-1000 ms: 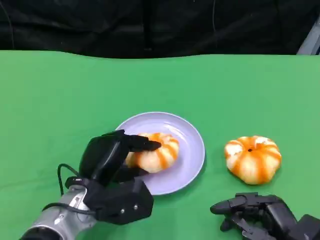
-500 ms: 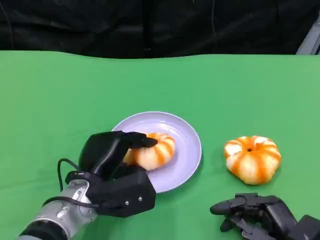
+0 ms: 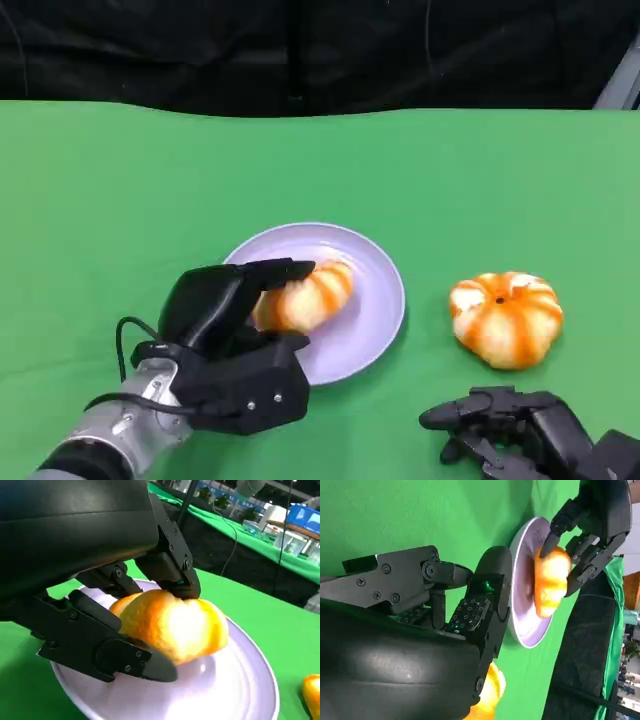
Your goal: Grasp the bread from the table and place it into the plate.
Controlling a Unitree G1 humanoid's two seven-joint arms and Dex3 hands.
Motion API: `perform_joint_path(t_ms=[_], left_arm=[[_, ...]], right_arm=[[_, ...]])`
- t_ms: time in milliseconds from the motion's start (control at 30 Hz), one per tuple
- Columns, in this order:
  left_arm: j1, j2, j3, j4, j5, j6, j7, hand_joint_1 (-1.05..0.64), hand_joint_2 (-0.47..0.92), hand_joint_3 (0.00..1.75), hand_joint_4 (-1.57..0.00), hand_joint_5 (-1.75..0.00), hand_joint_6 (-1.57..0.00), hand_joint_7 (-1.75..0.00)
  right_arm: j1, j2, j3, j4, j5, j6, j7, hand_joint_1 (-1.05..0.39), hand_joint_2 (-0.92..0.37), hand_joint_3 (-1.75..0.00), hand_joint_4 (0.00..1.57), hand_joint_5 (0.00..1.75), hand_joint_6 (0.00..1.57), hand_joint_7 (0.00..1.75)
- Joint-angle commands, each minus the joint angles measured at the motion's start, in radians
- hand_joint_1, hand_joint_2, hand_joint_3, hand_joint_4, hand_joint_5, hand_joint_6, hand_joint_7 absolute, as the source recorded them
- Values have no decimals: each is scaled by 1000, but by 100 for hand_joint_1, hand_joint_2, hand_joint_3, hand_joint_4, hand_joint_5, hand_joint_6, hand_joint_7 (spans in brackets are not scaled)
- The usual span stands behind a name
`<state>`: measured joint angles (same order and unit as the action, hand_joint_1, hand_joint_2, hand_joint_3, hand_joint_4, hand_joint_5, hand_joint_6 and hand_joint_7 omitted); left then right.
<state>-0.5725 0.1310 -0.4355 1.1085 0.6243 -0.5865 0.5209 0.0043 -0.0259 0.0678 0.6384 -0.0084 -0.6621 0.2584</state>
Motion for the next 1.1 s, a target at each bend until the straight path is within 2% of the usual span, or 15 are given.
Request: perform_joint_path(t_ms=[33,367,733,833,1100], left_arm=[[-13,20,8,1,-15,-30,-26,-83,92,49,-75,0,-66,0],[3,33,29,-34,-49,-74,-70,-87,92,64,-71,0,-60,0],[50,37,77,-116,-105,-124,-109,-87,92,67,-73,-1,-57,0],[109,34,144,-186,-231,-168,-202,-86,92,67,-73,-1,-56,0],[188,31,234,-276,-386,-251,-353,-80,92,66,-74,-1,-56,0]], right_arm=[[10,-5,-3,-6,5,8,-2,-5,-92,-40,82,118,115,24],[11,-4,-1,-14,2,22,-5,-4,-92,-40,82,118,115,24],[11,-6,-3,-10,7,15,4,-4,-92,-40,83,120,115,24],[12,-4,-1,-17,2,28,-3,-3,-92,-41,83,119,115,24],[1,-9,-3,3,1,11,2,-4,-92,-41,83,119,115,25]])
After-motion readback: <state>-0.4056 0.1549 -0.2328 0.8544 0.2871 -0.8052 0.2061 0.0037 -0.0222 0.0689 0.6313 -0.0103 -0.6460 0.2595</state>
